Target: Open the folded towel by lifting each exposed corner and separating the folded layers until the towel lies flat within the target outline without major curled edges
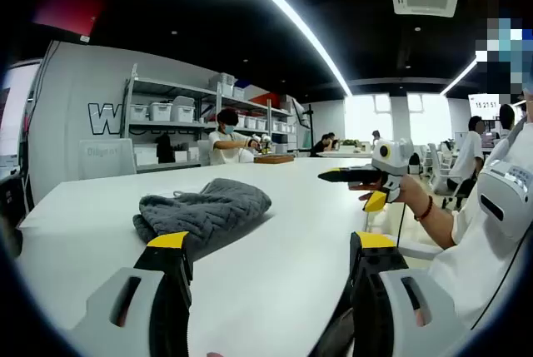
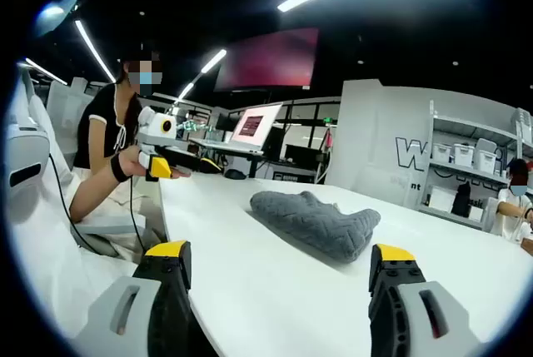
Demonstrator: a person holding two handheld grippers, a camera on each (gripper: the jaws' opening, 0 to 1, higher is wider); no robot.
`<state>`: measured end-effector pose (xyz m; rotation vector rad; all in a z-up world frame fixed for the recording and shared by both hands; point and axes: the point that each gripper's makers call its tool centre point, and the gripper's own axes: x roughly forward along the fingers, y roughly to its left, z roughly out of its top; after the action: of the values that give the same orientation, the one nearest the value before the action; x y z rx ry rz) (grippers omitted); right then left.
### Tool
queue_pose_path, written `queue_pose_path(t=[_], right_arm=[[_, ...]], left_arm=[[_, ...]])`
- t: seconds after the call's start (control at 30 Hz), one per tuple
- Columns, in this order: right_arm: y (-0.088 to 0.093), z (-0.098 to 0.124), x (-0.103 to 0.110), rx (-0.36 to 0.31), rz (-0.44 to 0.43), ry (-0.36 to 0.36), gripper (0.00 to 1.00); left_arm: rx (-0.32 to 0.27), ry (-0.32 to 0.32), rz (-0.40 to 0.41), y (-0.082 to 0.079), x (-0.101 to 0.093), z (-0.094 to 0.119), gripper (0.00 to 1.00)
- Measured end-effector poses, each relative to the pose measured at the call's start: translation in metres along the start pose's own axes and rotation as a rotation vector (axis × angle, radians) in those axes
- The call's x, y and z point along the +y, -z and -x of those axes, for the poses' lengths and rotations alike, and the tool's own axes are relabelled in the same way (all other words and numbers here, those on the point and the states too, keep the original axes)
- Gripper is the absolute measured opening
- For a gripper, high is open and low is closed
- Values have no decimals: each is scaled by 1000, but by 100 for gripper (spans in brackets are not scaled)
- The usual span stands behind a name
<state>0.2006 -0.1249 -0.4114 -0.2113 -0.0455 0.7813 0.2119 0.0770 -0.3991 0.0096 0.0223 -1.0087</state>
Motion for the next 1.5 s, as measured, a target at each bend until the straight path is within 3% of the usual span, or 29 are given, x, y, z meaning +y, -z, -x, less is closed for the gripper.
queue_pose_path(t=[1.5], right_arm=[[5,-1,4,31,6,-12,83]], left_arm=[[34,18,-12,5,-5,-1,74]])
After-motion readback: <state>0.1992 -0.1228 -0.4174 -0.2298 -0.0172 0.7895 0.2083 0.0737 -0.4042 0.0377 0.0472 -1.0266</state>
